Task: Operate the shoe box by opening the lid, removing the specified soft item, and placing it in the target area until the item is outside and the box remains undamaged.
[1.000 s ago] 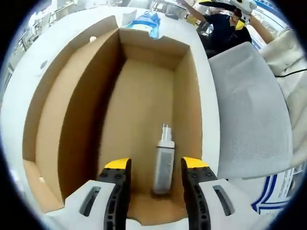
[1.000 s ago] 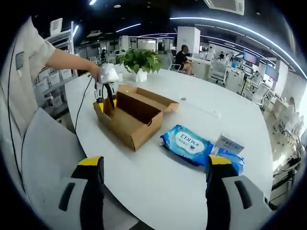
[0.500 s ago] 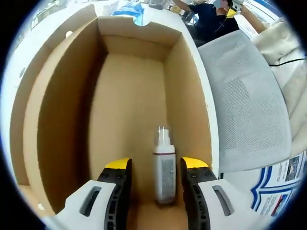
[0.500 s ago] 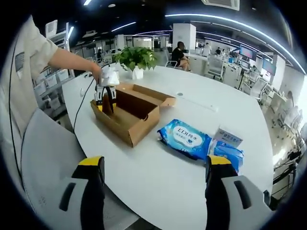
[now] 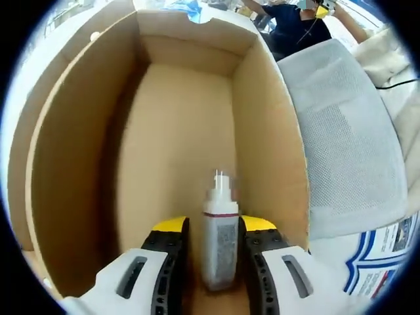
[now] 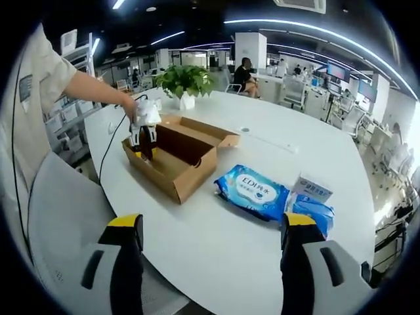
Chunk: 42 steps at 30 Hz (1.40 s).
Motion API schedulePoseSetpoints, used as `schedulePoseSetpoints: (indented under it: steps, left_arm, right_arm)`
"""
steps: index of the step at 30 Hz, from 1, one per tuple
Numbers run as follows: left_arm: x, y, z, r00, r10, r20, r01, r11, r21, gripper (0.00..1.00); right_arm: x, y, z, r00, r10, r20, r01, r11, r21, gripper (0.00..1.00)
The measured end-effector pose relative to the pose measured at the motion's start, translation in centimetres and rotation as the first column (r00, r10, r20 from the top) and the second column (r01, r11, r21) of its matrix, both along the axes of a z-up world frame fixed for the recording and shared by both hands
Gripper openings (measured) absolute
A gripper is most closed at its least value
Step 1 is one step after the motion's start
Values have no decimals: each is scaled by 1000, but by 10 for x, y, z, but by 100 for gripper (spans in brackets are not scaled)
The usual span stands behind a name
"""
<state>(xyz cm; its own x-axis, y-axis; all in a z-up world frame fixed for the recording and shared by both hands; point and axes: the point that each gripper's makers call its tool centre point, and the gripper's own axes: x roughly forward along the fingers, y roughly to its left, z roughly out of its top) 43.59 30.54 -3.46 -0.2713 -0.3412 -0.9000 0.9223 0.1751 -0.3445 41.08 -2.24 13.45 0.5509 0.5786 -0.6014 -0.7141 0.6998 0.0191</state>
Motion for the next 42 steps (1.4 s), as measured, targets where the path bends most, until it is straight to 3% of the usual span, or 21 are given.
schedulePoseSetpoints:
  steps: [4, 12, 25, 33, 42]
  left_arm:
    - [3, 3, 1, 1000, 20, 18, -20, 1000, 9, 25]
    - [2, 5, 0, 998, -9, 60, 7, 1000, 24, 24]
    - [3, 3, -1, 992, 38, 123, -50, 994, 99, 23]
    - [-1, 7, 0, 990, 65, 126, -83, 986, 145, 21]
    - [0, 10, 12, 982, 96, 161, -120, 982, 144, 21]
  right_arm:
    - [0, 2, 1, 1000, 2, 2, -2, 1000, 5, 82]
    - [1, 4, 3, 1000, 5, 11, -5, 1000, 7, 81]
    - [-1, 6, 3, 1000, 3, 13, -4, 1000, 15, 79]
    - [-2, 8, 8, 999, 12, 31, -13, 1000, 22, 78]
    - [-5, 10, 12, 997, 32, 63, -34, 999, 26, 74]
